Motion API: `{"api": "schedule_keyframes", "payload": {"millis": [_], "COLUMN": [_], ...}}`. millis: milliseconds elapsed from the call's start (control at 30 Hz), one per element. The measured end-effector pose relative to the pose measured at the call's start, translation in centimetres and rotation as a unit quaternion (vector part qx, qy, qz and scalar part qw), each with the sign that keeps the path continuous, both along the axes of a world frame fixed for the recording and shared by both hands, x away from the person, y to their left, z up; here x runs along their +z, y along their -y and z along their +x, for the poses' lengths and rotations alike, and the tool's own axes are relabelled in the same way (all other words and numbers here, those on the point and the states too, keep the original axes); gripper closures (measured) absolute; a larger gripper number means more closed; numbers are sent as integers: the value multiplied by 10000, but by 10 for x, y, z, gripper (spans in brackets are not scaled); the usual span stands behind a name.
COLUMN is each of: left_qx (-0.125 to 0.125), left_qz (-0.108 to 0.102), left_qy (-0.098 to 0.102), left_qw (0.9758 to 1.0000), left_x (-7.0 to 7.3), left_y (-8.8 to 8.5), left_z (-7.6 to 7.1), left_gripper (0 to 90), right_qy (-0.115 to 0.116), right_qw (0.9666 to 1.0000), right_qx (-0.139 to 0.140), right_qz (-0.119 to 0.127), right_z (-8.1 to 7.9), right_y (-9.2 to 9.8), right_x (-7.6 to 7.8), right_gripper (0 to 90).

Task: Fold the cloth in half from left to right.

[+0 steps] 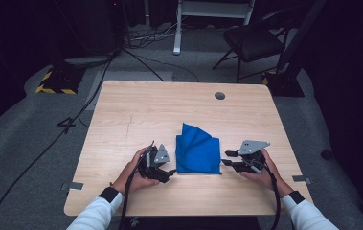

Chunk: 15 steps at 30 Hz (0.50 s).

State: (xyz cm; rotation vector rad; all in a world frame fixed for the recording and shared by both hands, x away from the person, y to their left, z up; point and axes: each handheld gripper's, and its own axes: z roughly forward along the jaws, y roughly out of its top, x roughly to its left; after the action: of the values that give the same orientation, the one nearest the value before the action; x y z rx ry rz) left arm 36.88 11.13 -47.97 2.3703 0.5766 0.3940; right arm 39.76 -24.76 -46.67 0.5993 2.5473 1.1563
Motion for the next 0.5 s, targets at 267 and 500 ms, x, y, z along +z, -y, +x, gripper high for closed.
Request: {"api": "schedule_keyframes", "payload": {"millis": [267, 500], "left_qx": [130, 224], "left_qz": [226, 35], "left_qy": [-179, -288], "left_qw": [9995, 9993], "left_x": [-9, -14], "left_y": [-16, -33], "left_z": [3, -3], "left_gripper": [173, 170], "right_qy": [185, 150], "right_qw": [9991, 9988], "right_qx": [-344, -380], "right_qz": [187, 253], "right_z": [33, 67], "right_y": [-12, -41], "right_x": [21, 34], "right_gripper": [522, 506]}}
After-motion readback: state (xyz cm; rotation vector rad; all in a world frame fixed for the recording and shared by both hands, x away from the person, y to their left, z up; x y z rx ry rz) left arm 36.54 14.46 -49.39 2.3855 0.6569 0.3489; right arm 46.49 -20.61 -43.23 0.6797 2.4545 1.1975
